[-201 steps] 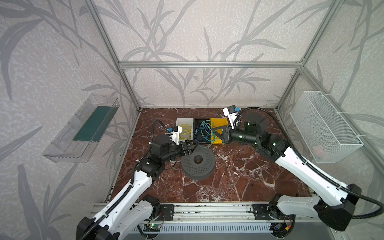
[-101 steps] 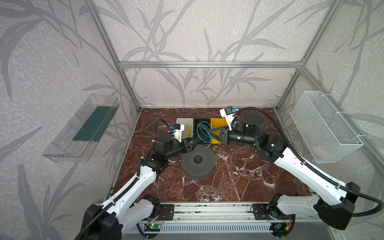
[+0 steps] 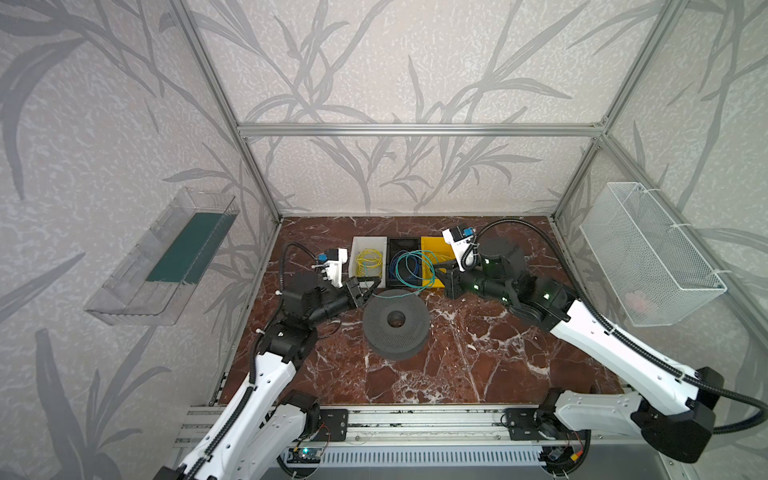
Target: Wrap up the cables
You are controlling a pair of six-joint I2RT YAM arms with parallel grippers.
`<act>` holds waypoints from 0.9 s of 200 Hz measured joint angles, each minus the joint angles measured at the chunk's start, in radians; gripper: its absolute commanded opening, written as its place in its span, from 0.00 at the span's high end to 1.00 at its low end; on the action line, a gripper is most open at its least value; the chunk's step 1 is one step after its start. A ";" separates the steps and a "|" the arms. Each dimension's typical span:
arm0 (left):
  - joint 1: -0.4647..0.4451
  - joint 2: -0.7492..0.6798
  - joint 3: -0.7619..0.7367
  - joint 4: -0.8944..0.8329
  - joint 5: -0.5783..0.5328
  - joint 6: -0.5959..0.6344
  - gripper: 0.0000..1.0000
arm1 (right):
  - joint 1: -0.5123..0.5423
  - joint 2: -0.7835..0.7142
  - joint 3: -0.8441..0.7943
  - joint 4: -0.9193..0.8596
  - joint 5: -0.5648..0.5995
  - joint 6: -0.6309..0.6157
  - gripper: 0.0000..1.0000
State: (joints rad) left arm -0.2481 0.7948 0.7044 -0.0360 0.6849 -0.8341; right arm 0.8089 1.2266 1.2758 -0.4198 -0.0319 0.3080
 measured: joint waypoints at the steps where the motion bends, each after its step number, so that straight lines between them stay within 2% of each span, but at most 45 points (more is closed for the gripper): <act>1: 0.002 -0.001 0.001 0.000 0.003 0.000 1.00 | 0.000 0.000 0.000 -0.001 0.001 -0.002 1.00; 16: 0.021 -0.002 0.032 -0.019 0.054 -0.005 1.00 | 0.004 -0.003 -0.008 0.001 -0.007 -0.027 1.00; 36: 0.029 0.022 0.068 -0.053 0.111 0.003 1.00 | -0.001 -0.016 -0.026 0.024 -0.081 -0.039 1.00; 46: 0.033 0.037 0.081 -0.074 0.130 0.015 1.00 | -0.004 -0.019 -0.027 0.035 -0.131 -0.040 0.91; 60: 0.035 0.057 0.092 -0.112 0.148 0.039 1.00 | -0.006 -0.021 -0.026 0.049 -0.193 -0.043 0.74; 82: 0.035 0.077 0.098 -0.170 0.156 0.080 1.00 | -0.010 -0.023 0.002 0.016 -0.242 -0.073 0.60; 109: 0.035 0.086 0.098 -0.196 0.166 0.106 1.00 | -0.014 -0.039 0.084 -0.092 -0.212 -0.143 0.59; 132: 0.035 0.090 0.098 -0.196 0.179 0.114 1.00 | -0.060 -0.081 0.123 -0.145 -0.195 -0.180 0.58; 180: 0.035 0.103 0.098 -0.174 0.224 0.119 1.00 | -0.159 -0.104 0.151 -0.190 -0.253 -0.201 0.56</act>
State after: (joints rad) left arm -0.2127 0.8978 0.8021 -0.2096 0.9092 -0.7151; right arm 0.6498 1.1229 1.4269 -0.6098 -0.2852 0.1066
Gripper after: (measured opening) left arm 0.048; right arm 0.436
